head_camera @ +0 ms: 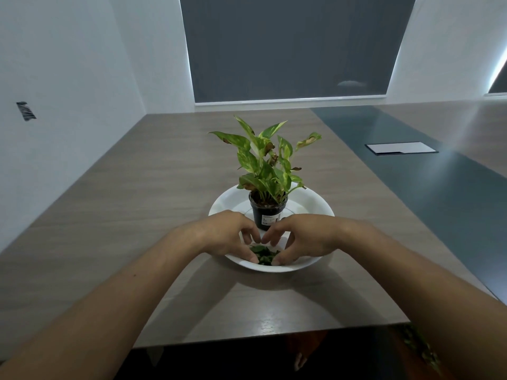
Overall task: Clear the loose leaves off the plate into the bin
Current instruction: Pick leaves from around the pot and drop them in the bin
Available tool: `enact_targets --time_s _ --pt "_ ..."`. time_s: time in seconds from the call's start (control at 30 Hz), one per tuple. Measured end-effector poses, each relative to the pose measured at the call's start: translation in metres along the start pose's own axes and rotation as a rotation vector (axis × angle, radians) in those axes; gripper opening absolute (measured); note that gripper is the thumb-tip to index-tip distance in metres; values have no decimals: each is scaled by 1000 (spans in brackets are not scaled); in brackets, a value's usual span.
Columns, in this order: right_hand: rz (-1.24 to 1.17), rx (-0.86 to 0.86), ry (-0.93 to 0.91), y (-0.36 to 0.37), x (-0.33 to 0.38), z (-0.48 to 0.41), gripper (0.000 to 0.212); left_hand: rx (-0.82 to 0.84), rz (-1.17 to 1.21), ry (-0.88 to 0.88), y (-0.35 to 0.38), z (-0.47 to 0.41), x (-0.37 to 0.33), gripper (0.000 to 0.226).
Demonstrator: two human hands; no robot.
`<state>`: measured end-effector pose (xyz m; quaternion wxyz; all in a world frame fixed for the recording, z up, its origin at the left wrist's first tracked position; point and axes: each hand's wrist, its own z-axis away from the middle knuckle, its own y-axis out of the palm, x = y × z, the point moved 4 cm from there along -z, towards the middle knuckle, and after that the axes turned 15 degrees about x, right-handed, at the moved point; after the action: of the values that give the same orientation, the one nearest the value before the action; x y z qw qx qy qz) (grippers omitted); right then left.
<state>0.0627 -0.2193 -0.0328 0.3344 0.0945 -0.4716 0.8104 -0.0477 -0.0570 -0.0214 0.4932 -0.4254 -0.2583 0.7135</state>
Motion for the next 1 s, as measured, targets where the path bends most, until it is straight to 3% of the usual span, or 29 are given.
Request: enact_targets --time_s 0.43,0.63,1.0 --pt "53 -281 -124 13 -11 -5 21 -159 81 77 18 -14 3 25" --pt "71 -328 -130 13 -15 -5 14 -224 93 84 19 -15 6 11" --pt "46 -356 -86 5 -14 4 14 -274 185 56 11 -7 14 12"
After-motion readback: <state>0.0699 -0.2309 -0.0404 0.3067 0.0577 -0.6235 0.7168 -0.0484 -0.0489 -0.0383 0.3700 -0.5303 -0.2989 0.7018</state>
